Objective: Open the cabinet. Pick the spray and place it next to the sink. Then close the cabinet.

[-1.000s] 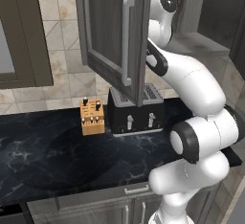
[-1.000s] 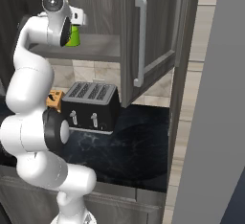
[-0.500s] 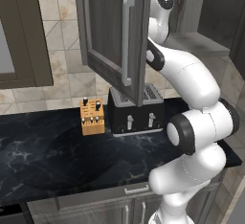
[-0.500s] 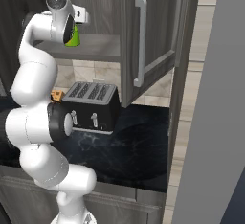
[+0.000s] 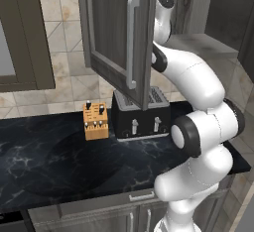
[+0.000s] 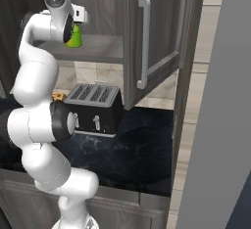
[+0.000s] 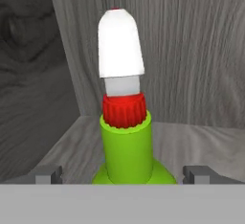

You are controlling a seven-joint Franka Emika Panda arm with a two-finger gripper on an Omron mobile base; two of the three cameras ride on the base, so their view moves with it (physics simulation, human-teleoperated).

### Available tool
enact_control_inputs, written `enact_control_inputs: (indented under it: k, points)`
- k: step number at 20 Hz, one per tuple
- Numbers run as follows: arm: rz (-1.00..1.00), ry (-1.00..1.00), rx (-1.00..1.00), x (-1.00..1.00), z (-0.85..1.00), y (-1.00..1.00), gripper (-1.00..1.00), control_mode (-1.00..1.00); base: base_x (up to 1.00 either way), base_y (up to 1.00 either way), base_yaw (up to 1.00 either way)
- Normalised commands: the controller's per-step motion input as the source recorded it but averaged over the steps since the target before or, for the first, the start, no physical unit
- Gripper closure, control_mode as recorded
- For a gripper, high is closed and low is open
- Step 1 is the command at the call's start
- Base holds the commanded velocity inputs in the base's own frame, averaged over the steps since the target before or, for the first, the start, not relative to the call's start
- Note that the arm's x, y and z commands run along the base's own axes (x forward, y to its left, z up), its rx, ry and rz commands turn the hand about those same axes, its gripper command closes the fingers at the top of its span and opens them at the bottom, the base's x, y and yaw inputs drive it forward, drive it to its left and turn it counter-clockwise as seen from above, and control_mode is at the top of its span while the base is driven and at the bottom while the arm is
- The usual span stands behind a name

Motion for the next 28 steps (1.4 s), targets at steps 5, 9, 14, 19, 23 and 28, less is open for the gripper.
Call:
enact_control_inputs:
  k: [5,9,14,19,23,28]
  points:
    - [0.00,0.00,0.00,0.00,-0.09,0.06,-1.00,-1.00,0.00,0.00,0.00]
    - [0.00,0.00,-0.02,0.05,-0.16,0.00,-1.00,-1.00,0.00,0.00,0.00]
    - [0.00,0.00,-0.03,0.18,-0.14,0.00,-1.00,-1.00,0.00,0.00,0.00]
    - [0.00,0.00,-0.02,0.22,-0.01,0.00,-1.00,-1.00,0.00,0.00,0.00]
    - [0.00,0.04,0.00,0.07,0.00,0.00,-1.00,-1.00,0.00,0.00,0.00]
    - [0.00,0.04,0.00,0.00,0.00,0.00,-1.00,-1.00,0.00,0.00,0.00]
